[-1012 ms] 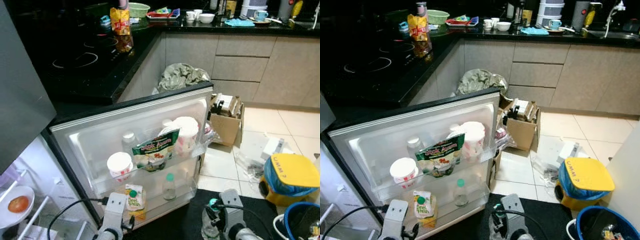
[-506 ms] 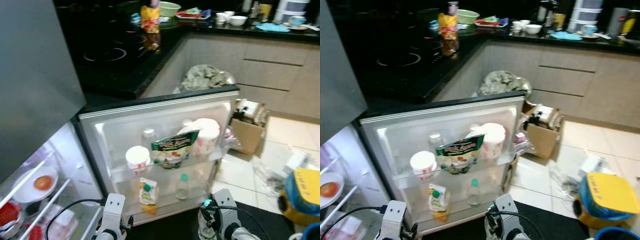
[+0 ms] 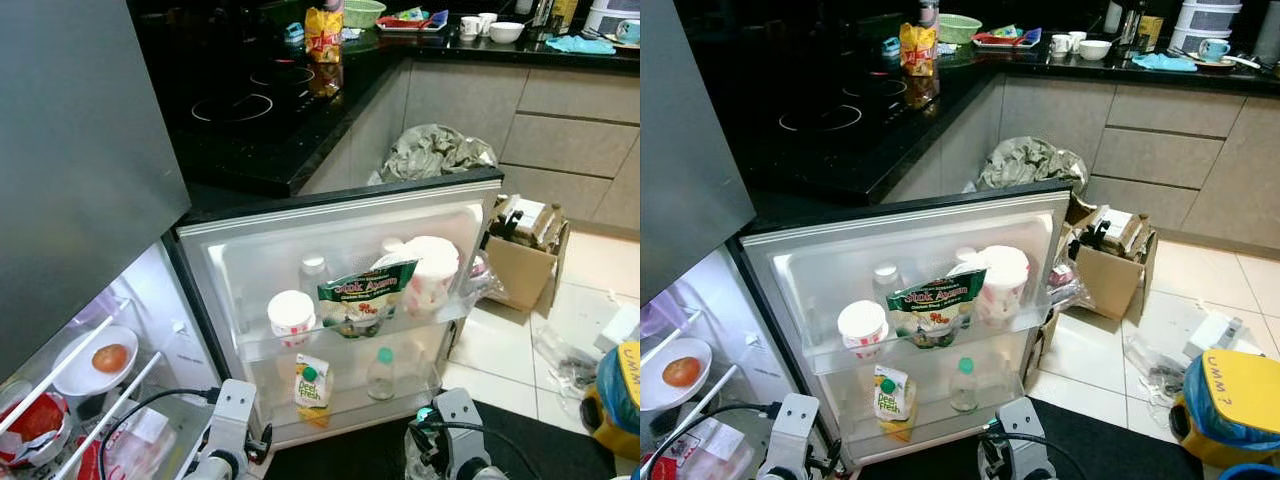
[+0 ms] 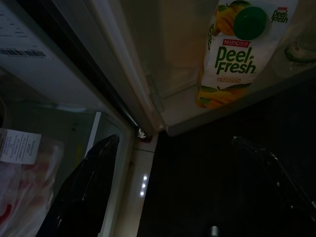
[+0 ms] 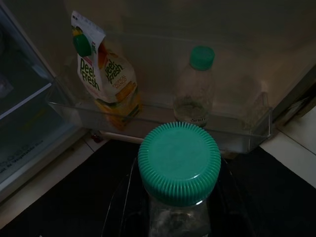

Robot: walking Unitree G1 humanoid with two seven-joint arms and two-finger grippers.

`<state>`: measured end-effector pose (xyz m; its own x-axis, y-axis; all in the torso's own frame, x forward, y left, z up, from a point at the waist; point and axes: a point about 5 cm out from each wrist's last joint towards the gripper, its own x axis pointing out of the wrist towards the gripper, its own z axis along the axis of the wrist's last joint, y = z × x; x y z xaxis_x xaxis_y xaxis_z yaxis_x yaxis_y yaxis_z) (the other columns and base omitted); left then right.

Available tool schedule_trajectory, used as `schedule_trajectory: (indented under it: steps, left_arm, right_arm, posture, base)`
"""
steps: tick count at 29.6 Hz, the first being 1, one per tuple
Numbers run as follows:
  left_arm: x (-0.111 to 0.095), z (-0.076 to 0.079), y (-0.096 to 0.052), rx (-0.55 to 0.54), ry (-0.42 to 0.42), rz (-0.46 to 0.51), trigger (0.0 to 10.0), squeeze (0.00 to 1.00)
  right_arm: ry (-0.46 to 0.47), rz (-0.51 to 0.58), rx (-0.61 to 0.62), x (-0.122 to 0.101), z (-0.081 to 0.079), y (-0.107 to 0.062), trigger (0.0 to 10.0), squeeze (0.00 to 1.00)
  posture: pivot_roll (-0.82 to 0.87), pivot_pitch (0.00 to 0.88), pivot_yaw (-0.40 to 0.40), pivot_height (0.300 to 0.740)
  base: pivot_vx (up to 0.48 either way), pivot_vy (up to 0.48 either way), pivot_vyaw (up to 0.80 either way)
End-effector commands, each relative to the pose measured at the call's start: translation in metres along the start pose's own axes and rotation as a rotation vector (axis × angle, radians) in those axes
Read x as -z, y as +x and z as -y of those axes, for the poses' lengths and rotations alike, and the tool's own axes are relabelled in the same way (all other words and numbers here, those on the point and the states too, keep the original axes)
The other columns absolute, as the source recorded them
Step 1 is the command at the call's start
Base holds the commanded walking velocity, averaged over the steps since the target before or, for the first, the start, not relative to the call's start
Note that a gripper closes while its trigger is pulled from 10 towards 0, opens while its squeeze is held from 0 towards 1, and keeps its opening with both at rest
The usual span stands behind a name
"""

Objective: Restocking fridge

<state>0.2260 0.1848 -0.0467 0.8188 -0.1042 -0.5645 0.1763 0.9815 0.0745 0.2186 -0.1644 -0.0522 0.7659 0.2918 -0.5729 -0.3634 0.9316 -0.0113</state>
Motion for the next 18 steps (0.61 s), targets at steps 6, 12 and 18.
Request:
schedule_trajectory:
  steps: [6,12,18]
  left_arm:
    - [0.0013,-0.0028,-0.0004,0.01,0.022,-0.016,10.0,0.0]
    - [0.0008,-0.0025,0.0001,0.015,0.022,-0.018,10.0,0.0]
    - [0.0002,-0.0023,0.0006,0.017,0.022,-0.019,10.0,0.0]
  right_arm:
    - [0.008,0.03,0.023,-0.0027,0.0029,-0.0008,10.0,0.0]
    - [0.007,0.032,0.024,-0.0028,0.0027,-0.0008,10.0,0.0]
    - [0.05,0.039,0.056,-0.0026,0.0061,-0.0016,10.0,0.0]
  posture:
    - [-0.03,0.007,-0.002,0.74]
    - [-0.03,0.012,0.001,0.74]
    - [-0.03,0.012,0.003,0.74]
  base:
    - [0.0,0.0,0.8]
    - [0.0,0.0,0.8]
    - [0.0,0.0,0.53]
